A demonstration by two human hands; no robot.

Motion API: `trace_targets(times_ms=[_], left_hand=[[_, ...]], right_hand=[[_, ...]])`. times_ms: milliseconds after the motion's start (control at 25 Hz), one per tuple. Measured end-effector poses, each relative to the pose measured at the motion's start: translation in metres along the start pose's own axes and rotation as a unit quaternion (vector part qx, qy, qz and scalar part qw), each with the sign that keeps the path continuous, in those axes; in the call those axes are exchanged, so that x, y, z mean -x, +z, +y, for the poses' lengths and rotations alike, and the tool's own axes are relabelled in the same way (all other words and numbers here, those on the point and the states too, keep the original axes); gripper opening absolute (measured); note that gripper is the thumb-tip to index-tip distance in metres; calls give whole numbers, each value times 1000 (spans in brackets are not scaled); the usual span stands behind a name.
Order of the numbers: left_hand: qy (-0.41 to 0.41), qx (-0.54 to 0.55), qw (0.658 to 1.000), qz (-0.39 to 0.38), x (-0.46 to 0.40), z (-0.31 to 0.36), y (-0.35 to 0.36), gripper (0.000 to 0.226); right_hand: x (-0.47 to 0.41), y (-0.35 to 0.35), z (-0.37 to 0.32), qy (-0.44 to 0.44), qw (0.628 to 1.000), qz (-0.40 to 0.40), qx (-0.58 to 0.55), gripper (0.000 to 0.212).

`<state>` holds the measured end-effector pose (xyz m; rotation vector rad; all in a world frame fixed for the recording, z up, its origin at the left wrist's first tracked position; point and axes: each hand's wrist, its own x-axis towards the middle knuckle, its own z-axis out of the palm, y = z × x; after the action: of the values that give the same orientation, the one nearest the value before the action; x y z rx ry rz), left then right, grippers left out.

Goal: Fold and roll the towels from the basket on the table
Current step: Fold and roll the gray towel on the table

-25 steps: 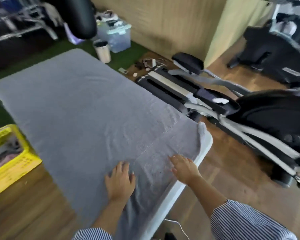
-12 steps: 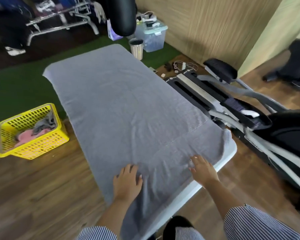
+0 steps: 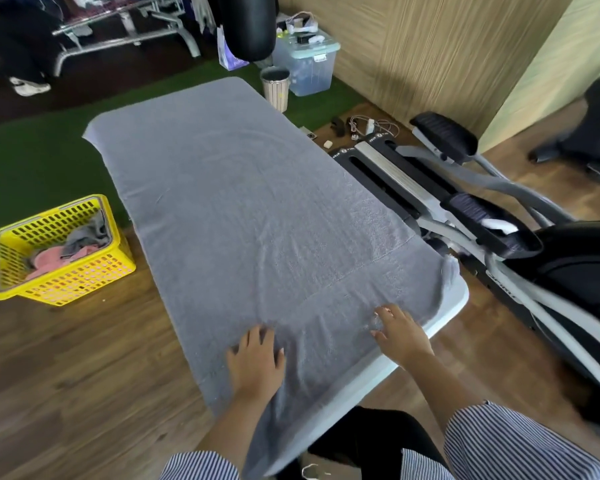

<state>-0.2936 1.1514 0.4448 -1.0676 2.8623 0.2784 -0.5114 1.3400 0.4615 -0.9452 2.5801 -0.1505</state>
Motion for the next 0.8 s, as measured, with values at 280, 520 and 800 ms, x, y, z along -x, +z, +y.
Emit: trace_targets(times_ms=[280,520,800], left_hand=[[-86,56,994,47,10,43,1,36],[-172,71,977,107,25,112,15,39],[-251,80,960,94,89,129,25,26]], right_hand=[[-25,-26,64,-147,981,47,116,22],[-62,-54,147,-245,948,32,201,38],[-66,-65,187,-297,931,52,205,35]])
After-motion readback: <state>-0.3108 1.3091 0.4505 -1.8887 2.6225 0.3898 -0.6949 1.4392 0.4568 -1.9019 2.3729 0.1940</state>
